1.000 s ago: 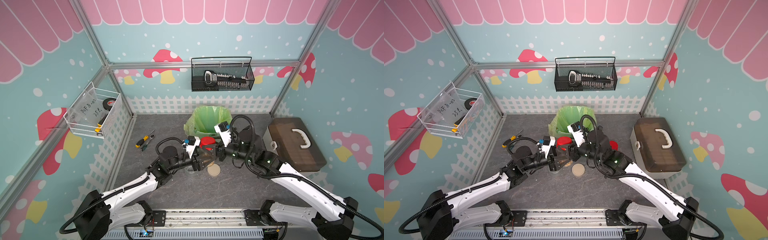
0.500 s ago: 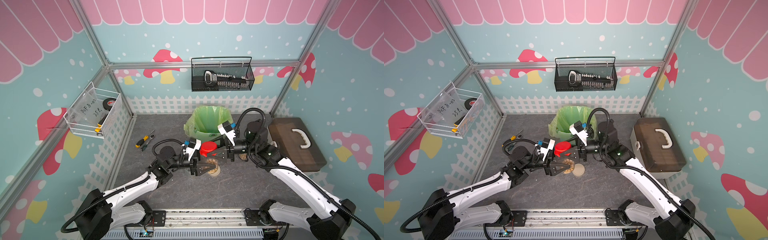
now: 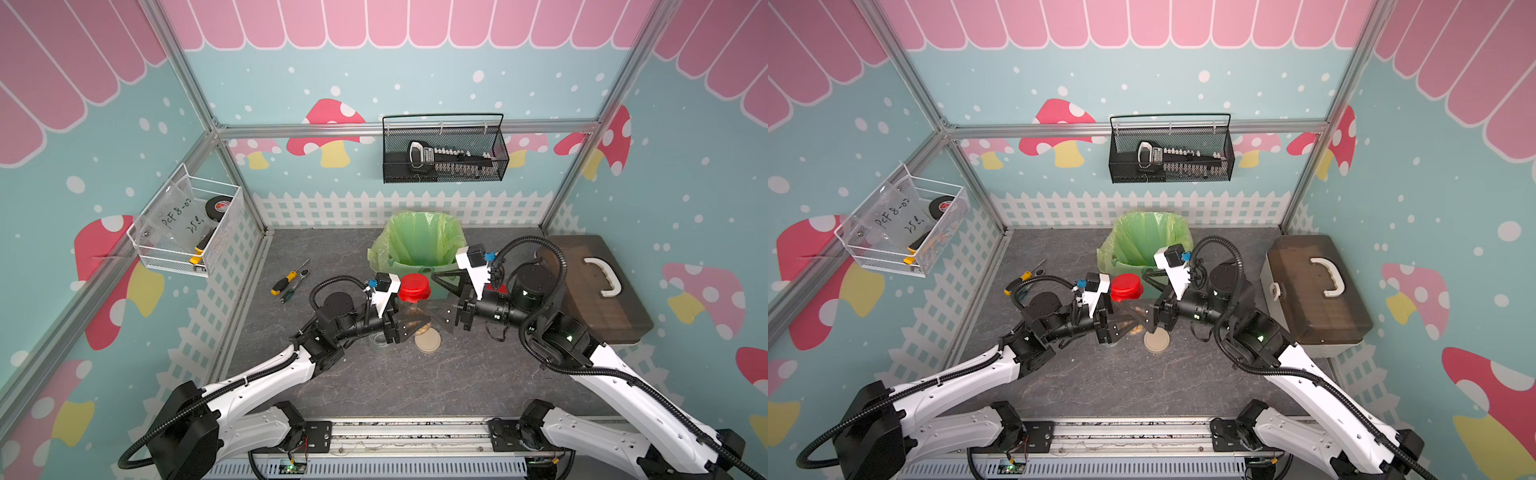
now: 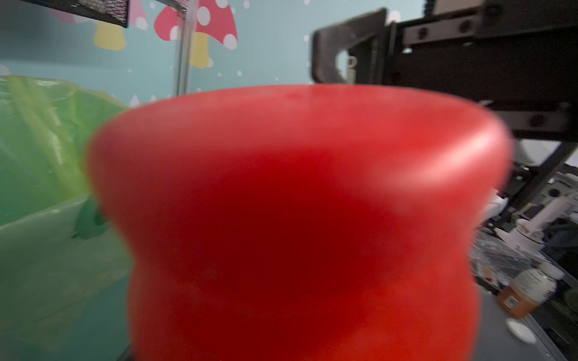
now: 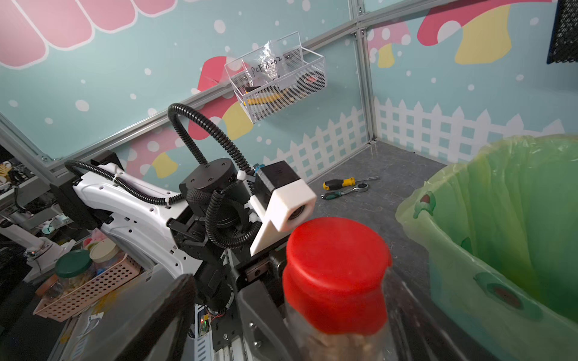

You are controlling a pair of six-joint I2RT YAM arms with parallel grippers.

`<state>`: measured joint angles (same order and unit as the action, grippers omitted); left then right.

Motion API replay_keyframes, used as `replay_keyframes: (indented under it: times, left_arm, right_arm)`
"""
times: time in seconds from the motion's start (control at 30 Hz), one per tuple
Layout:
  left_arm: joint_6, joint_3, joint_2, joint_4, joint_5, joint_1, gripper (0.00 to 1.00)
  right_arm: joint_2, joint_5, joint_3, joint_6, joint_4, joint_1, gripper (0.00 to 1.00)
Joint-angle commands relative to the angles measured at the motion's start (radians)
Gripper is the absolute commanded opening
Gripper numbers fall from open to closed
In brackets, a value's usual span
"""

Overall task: Empty moldy peanuts from jars
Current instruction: Unscrew the lid from the jar.

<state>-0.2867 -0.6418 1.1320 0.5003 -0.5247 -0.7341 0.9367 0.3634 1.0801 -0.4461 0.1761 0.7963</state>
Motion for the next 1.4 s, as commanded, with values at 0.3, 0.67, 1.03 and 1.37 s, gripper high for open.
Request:
replay_keyframes:
  times: [0.3, 0.67, 1.03, 1.37]
  left_arm:
    - [0.050, -0.006, -0.029, -0.047, 0.173, -0.002, 0.66]
    - [0.062, -0.009, -0.035, -0.059, 0.174, -0.011, 0.66]
    - [0.067, 0.002, -0.052, -0.045, 0.138, -0.018, 0.65]
    - [0.050, 0.004, -0.054, -0.013, 0.052, -0.018, 0.66]
  right_arm:
    - [0.153, -0.599, 0.055, 0.033, 0.026, 0.214, 0.91]
    - [0.194, -0.651, 0.099, 0.046, 0.022, 0.214, 0.89]
    - [0.266, -0.587, 0.156, 0.041, 0.067, 0.203, 0.81]
    - [0.219, -0.386, 0.121, 0.002, 0.056, 0.097, 0.56]
